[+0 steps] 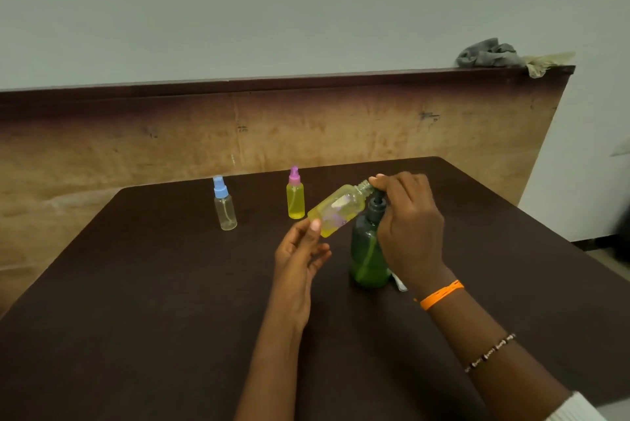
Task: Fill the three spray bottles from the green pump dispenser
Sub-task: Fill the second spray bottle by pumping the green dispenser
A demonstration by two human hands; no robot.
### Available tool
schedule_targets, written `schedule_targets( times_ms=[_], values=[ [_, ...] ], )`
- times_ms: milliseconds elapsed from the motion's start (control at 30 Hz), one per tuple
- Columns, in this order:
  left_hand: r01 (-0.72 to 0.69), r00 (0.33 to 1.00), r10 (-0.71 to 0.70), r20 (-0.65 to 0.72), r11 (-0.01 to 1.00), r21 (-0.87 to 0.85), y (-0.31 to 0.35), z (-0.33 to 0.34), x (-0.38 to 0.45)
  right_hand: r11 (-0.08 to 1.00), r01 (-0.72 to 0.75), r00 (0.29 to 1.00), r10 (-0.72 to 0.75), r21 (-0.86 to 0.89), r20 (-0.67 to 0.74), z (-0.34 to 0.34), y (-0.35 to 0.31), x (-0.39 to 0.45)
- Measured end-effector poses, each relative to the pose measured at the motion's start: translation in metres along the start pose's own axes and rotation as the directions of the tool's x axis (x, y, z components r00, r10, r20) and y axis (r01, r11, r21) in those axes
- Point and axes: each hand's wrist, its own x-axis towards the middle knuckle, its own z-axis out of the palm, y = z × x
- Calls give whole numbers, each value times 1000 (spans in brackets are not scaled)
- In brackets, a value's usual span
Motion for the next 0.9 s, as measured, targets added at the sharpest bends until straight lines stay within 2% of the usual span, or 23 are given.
schedule_targets(
  times_ms=[167,367,600,800,900],
  values=[
    [-9,1000,9,2,1000,12,1,-1,0,997,9,1000,-10,74,9,2,4,-12],
    [-11,1000,10,17,999,38,0,1,-3,995,101,984,-97,-23,147,-16,2,24],
    [-28,1000,28,9,1000,15,0,-2,3,999,52,998,-52,-8,-20,5,4,-9],
    [-13,1000,12,15,999,32,2,-1,-1,992,121,989,-117,-42,94,-8,2,19],
    [-16,1000,16,17,999,30,2,0,-1,996,76,992,-71,-41,100,-12,0,26]
  ],
)
